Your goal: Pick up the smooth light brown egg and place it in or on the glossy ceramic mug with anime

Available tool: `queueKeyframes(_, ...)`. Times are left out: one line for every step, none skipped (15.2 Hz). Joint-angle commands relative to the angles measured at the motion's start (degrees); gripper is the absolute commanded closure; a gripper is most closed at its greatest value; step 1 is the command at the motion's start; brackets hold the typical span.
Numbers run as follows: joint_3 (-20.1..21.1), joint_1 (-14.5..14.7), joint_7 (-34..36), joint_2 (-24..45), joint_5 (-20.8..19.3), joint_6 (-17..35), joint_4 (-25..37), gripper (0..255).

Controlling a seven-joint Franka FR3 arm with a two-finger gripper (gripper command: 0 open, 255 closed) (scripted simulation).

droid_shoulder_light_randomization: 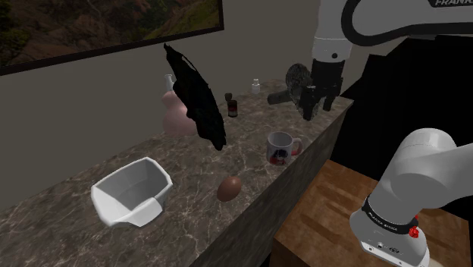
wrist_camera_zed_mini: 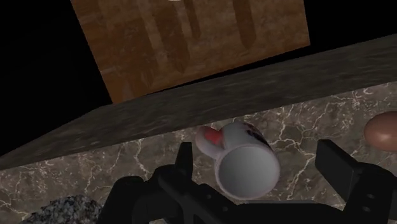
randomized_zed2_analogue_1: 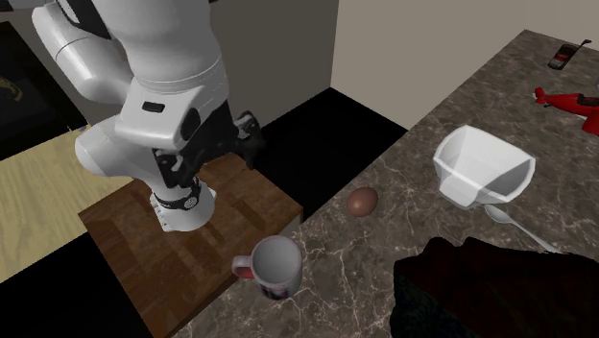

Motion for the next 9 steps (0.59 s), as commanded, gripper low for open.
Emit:
queueKeyframes(2.4, -0.2, 5.1, -1.0, 3.1, 3.2, -3.1, 0)
queueKeyframes(3.7, -0.2, 7.5, -1.2, 4.7, 4.9, -4.4, 0)
queueKeyframes(5.1, -0.1, 9.9, -1.3, 6.3, 6.6, -5.7, 0)
queueKeyframes(6.5, -0.1, 12.3, -1.3, 7.9, 8.5, -6.8, 0)
queueKeyframes(8.0, 0.0, 14.7, -1.1, 9.5, 10.4, -7.9, 0)
queueKeyframes(9.5, 0.1, 17.1, -0.8, 11.1, 12.4, -8.8, 0)
queueKeyframes(11.0, 0.2, 19.4, -0.2, 12.8, 14.4, -9.6, 0)
queueKeyframes(12.6, 0.3, 21.8, 0.4, 14.4, 16.6, -10.3, 0)
queueKeyframes(14.2, 0.4, 24.1, 1.3, 15.9, 18.8, -10.9, 0)
